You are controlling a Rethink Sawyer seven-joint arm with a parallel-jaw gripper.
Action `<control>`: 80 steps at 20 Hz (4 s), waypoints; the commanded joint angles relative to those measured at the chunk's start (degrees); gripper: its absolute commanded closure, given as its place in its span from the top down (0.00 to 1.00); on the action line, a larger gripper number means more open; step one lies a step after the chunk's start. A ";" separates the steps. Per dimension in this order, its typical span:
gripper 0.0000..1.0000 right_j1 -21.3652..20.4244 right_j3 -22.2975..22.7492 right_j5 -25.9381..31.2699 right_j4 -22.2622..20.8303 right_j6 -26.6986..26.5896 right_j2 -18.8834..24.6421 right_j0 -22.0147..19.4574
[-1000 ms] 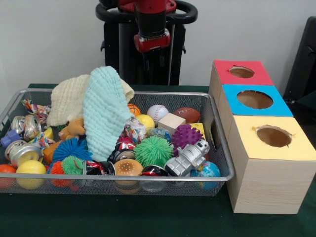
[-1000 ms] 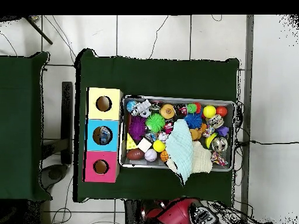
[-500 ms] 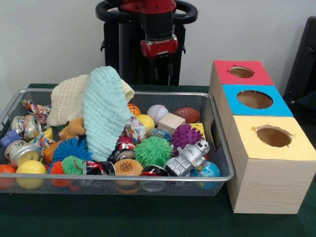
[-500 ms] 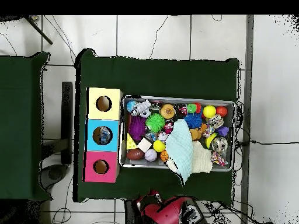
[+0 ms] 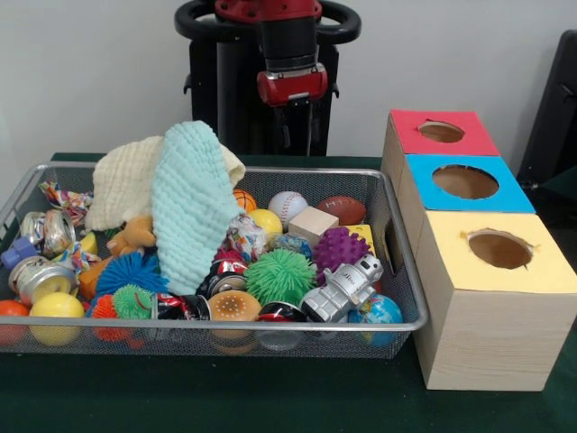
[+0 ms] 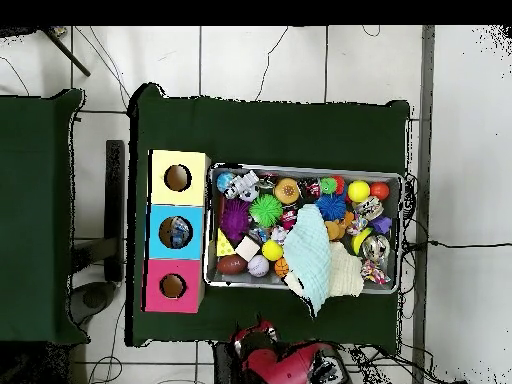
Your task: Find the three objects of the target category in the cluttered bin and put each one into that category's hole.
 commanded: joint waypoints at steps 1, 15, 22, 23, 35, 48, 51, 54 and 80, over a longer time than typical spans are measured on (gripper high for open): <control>1.00 4.51 -10.61 -5.63 3.88 3.19 0.35 -0.33; 1.00 12.07 -14.54 -10.85 8.50 2.52 -0.98 1.01; 1.00 14.34 -16.26 -11.36 11.26 2.77 -1.47 2.74; 1.00 14.36 -16.41 -11.06 11.44 2.94 -1.35 2.93; 1.00 11.24 -17.63 -5.81 10.99 4.95 0.88 3.81; 1.00 10.60 -19.34 -2.56 10.29 6.66 4.57 2.39; 1.00 8.14 -18.40 1.23 10.18 7.40 5.99 1.89; 1.00 6.23 -18.05 4.88 9.59 7.53 8.34 0.33; 1.00 -2.69 -15.95 27.78 13.65 4.07 20.21 -6.42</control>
